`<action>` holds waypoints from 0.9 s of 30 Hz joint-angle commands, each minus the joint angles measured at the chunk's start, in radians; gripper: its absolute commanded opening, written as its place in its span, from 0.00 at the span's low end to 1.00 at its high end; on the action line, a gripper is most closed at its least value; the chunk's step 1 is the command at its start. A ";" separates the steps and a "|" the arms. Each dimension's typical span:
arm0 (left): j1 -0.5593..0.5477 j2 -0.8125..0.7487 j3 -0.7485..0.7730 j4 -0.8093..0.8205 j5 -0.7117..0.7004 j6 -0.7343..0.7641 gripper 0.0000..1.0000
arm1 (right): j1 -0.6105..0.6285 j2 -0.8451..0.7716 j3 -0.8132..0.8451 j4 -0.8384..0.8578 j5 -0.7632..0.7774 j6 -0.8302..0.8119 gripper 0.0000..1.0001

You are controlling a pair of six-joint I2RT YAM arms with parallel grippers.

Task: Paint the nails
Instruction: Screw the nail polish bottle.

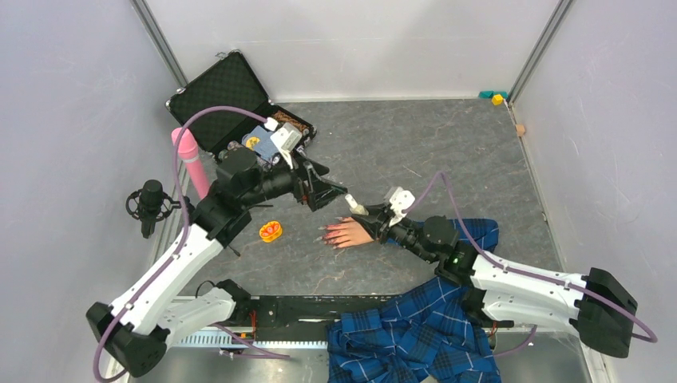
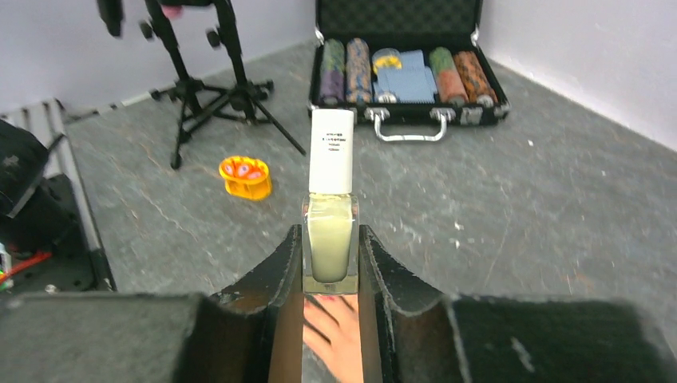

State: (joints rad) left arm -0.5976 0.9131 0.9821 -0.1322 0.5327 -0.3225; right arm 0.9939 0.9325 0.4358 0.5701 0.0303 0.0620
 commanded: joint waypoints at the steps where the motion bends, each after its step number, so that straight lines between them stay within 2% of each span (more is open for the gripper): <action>1: 0.024 0.083 0.012 -0.008 -0.075 -0.134 1.00 | 0.082 0.008 -0.031 0.056 0.284 -0.053 0.00; 4: 0.031 0.132 0.012 -0.016 -0.052 -0.176 0.98 | 0.117 0.028 -0.022 0.056 0.369 -0.080 0.00; 12: 0.031 0.234 0.015 -0.004 0.057 -0.234 0.83 | 0.175 0.103 0.037 0.026 0.500 -0.129 0.00; 20: 0.031 0.298 0.021 -0.025 0.078 -0.253 0.75 | 0.222 0.151 0.079 0.028 0.546 -0.165 0.00; 27: 0.032 0.329 0.027 -0.035 0.103 -0.259 0.63 | 0.233 0.164 0.090 0.034 0.551 -0.169 0.00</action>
State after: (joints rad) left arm -0.5686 1.2339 0.9821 -0.1734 0.5877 -0.5396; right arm 1.2179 1.0901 0.4755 0.5522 0.5522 -0.0891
